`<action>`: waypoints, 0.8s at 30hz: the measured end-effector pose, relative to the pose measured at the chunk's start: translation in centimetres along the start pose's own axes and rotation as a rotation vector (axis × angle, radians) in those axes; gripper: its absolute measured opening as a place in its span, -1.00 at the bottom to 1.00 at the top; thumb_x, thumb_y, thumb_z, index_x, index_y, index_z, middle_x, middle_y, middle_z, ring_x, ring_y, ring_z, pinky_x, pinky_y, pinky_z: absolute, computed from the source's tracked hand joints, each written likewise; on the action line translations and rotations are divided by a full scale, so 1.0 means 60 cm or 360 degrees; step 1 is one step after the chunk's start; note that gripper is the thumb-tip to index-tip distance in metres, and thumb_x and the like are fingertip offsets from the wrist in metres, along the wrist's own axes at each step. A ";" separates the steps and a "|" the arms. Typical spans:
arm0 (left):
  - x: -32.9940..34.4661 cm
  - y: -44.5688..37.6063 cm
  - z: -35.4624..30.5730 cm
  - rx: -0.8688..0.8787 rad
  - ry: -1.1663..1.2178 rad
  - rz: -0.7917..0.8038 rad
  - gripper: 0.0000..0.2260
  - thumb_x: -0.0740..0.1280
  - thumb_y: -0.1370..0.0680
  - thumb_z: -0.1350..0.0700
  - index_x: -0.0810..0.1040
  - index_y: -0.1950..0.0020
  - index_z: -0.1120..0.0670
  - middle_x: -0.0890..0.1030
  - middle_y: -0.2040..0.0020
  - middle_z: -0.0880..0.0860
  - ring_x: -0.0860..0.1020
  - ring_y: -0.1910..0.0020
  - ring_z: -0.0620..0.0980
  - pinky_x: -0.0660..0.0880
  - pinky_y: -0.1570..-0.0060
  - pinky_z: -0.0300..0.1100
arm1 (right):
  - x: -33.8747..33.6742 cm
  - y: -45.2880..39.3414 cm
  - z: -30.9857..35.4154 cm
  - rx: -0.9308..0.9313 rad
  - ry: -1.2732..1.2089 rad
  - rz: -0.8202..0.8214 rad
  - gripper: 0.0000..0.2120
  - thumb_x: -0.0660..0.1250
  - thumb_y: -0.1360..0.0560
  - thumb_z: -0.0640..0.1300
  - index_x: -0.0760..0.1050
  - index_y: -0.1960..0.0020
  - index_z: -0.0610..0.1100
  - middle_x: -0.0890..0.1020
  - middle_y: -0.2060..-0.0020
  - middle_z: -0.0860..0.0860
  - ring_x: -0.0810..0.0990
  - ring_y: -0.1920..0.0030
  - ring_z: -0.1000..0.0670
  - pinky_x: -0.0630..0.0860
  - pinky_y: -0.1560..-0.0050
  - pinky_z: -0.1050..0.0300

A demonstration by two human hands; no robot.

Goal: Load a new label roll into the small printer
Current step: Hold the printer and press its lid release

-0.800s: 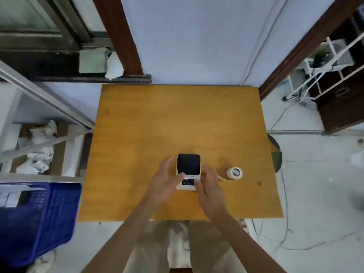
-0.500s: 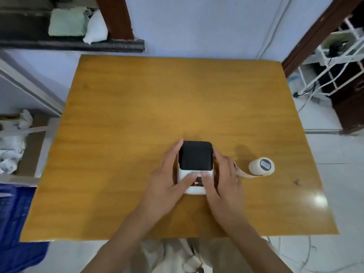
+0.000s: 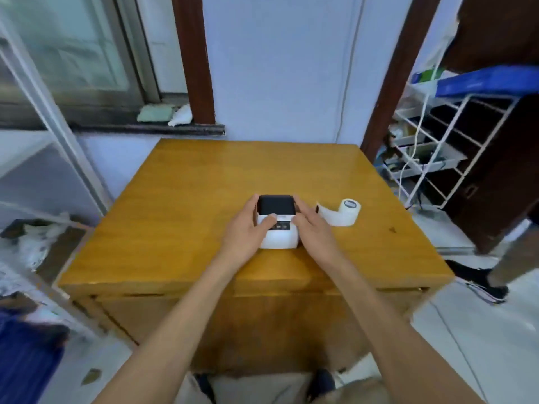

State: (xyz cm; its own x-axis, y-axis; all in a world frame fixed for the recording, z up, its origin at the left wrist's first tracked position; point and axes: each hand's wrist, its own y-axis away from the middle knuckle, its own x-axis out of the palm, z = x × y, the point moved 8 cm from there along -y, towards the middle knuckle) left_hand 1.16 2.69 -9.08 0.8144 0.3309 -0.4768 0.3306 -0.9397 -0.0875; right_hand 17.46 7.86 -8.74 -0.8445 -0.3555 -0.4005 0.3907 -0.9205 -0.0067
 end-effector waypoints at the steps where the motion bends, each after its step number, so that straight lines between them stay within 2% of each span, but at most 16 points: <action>1: -0.005 0.003 0.004 -0.0031 0.0120 -0.0017 -0.38 0.32 -0.67 -0.07 0.24 -0.69 0.03 0.43 -0.61 0.04 0.44 -0.54 0.04 0.44 -0.48 0.08 | 0.001 0.005 0.003 -0.0002 -0.0015 0.0009 -0.47 0.08 -0.64 -0.03 0.28 -0.61 0.09 0.43 -0.53 0.12 0.36 -0.53 0.04 0.28 -0.56 -0.09; 3: -0.015 0.008 0.007 -0.0050 0.0273 -0.0052 -0.47 0.33 -0.68 0.00 0.33 -0.64 0.04 0.48 -0.56 0.06 0.49 -0.48 0.04 0.49 -0.43 0.04 | 0.002 0.003 0.003 -0.0001 -0.0087 0.0023 -0.44 0.08 -0.60 -0.04 0.31 -0.60 0.06 0.47 -0.51 0.09 0.44 -0.48 0.02 0.35 -0.53 -0.13; 6: -0.024 0.018 0.002 -0.0053 0.0283 -0.0099 -0.50 0.34 -0.67 0.01 0.38 -0.61 0.04 0.51 -0.53 0.08 0.51 -0.45 0.03 0.50 -0.40 -0.02 | 0.000 0.007 0.011 0.0006 -0.0151 0.0024 -0.51 0.09 -0.66 -0.14 0.34 -0.59 0.01 0.52 -0.47 0.04 0.51 -0.42 0.02 0.44 -0.45 -0.01; 7: -0.024 0.021 0.002 -0.0057 0.0295 -0.0096 -0.50 0.34 -0.68 0.02 0.38 -0.61 0.04 0.51 -0.54 0.08 0.51 -0.45 0.02 0.49 -0.41 -0.03 | 0.000 0.009 0.015 0.0018 -0.0185 0.0022 -0.52 0.11 -0.67 -0.17 0.35 -0.58 0.00 0.54 -0.45 0.03 0.57 -0.34 0.06 0.51 -0.35 0.09; 8: -0.024 0.023 0.000 -0.0058 0.0314 -0.0082 -0.50 0.33 -0.68 0.03 0.37 -0.62 0.05 0.51 -0.54 0.08 0.50 -0.46 0.00 0.49 -0.40 -0.05 | 0.000 0.009 0.017 0.0024 -0.0206 0.0040 -0.53 0.12 -0.68 -0.21 0.36 -0.57 0.01 0.58 -0.41 0.03 0.62 -0.20 0.14 0.57 -0.16 0.23; 10: -0.022 0.020 -0.003 -0.0039 0.0317 -0.0042 -0.51 0.31 -0.70 0.03 0.35 -0.63 0.04 0.49 -0.56 0.06 0.48 -0.43 -0.06 0.48 -0.35 -0.13 | -0.004 0.004 0.016 0.0028 -0.0201 0.0059 -0.55 0.12 -0.69 -0.24 0.35 -0.51 0.10 0.64 -0.27 0.08 0.63 0.16 0.30 0.51 0.22 0.38; 11: -0.020 0.017 -0.003 -0.0028 0.0290 -0.0033 -0.51 0.28 -0.71 0.03 0.33 -0.64 0.03 0.47 -0.57 0.04 0.48 -0.42 -0.07 0.46 -0.33 -0.16 | -0.006 0.002 0.013 0.0030 -0.0194 0.0070 -0.57 0.12 -0.70 -0.24 0.37 -0.46 0.14 0.66 -0.23 0.11 0.61 0.21 0.32 0.49 0.25 0.40; 12: -0.017 0.016 -0.004 -0.0028 0.0246 -0.0037 -0.52 0.25 -0.72 0.02 0.31 -0.65 0.02 0.46 -0.58 0.03 0.47 -0.43 -0.07 0.45 -0.33 -0.16 | -0.005 -0.001 0.008 0.0028 -0.0178 0.0074 -0.58 0.12 -0.71 -0.22 0.38 -0.46 0.16 0.66 -0.25 0.13 0.62 0.13 0.33 0.50 0.18 0.42; 15: -0.008 0.001 -0.003 -0.0014 -0.0018 -0.0070 -0.52 0.13 -0.73 -0.02 0.24 -0.67 -0.03 0.42 -0.60 0.02 0.49 -0.44 0.05 0.46 -0.40 0.00 | 0.001 -0.010 -0.011 -0.0045 -0.0042 0.0063 -0.58 0.08 -0.75 -0.11 0.31 -0.59 0.07 0.53 -0.40 0.17 0.52 -0.30 0.23 0.45 -0.27 0.36; 17: -0.005 -0.013 -0.004 0.0054 -0.0258 -0.0046 -0.52 0.08 -0.73 -0.04 0.21 -0.67 -0.03 0.41 -0.58 0.03 0.51 -0.38 0.09 0.47 -0.36 0.04 | 0.004 -0.019 -0.019 -0.0090 0.0031 0.0067 -0.56 0.06 -0.75 -0.09 0.27 -0.62 0.07 0.50 -0.45 0.15 0.46 -0.41 0.14 0.40 -0.46 0.14; 18: -0.006 -0.018 -0.006 0.0087 -0.0326 -0.0028 -0.51 0.08 -0.73 -0.05 0.22 -0.67 -0.02 0.41 -0.58 0.04 0.50 -0.38 0.08 0.46 -0.35 0.01 | 0.005 -0.022 -0.020 -0.0103 0.0050 0.0088 -0.55 0.07 -0.74 -0.10 0.26 -0.62 0.07 0.49 -0.45 0.15 0.46 -0.42 0.12 0.41 -0.46 0.11; 19: -0.007 -0.020 -0.008 0.0124 -0.0364 -0.0022 -0.51 0.09 -0.73 -0.05 0.23 -0.67 -0.02 0.41 -0.57 0.03 0.48 -0.40 0.06 0.44 -0.33 -0.03 | 0.003 -0.026 -0.021 -0.0113 0.0057 0.0112 -0.54 0.07 -0.74 -0.13 0.24 -0.63 0.06 0.50 -0.42 0.18 0.49 -0.39 0.13 0.45 -0.40 0.13; 21: -0.014 -0.023 -0.008 0.0172 -0.0406 -0.0057 -0.51 0.11 -0.72 -0.05 0.25 -0.67 -0.06 0.45 -0.55 0.00 0.48 -0.40 0.03 0.43 -0.25 -0.09 | 0.002 -0.031 -0.015 -0.0133 0.0066 0.0176 -0.52 0.07 -0.74 -0.18 0.21 -0.64 0.06 0.54 -0.29 0.26 0.60 -0.14 0.24 0.56 -0.10 0.29; 23: -0.015 -0.027 -0.009 0.0162 -0.0392 -0.0099 -0.49 0.10 -0.69 -0.08 0.25 -0.67 -0.13 0.49 -0.52 -0.02 0.51 -0.35 0.02 0.46 -0.21 -0.08 | 0.000 -0.036 -0.013 -0.0136 0.0063 0.0210 -0.51 0.07 -0.74 -0.21 0.19 -0.63 0.09 0.59 -0.11 0.18 0.60 0.18 0.31 0.51 0.20 0.38; 24: -0.012 -0.029 -0.010 0.0132 -0.0407 -0.0109 -0.48 0.09 -0.68 -0.09 0.24 -0.67 -0.15 0.50 -0.51 -0.02 0.52 -0.31 0.03 0.46 -0.17 -0.06 | -0.001 -0.038 -0.014 -0.0131 0.0053 0.0215 -0.50 0.06 -0.74 -0.22 0.19 -0.63 0.10 0.61 -0.02 0.12 0.58 0.28 0.31 0.47 0.28 0.40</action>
State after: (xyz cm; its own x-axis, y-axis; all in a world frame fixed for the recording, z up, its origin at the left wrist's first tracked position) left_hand 0.27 4.14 -8.03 0.6412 0.3712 -0.6716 0.3319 -0.9233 -0.1934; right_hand 16.94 10.13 -9.44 -0.7704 -0.4682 -0.4327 0.5297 -0.8478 -0.0256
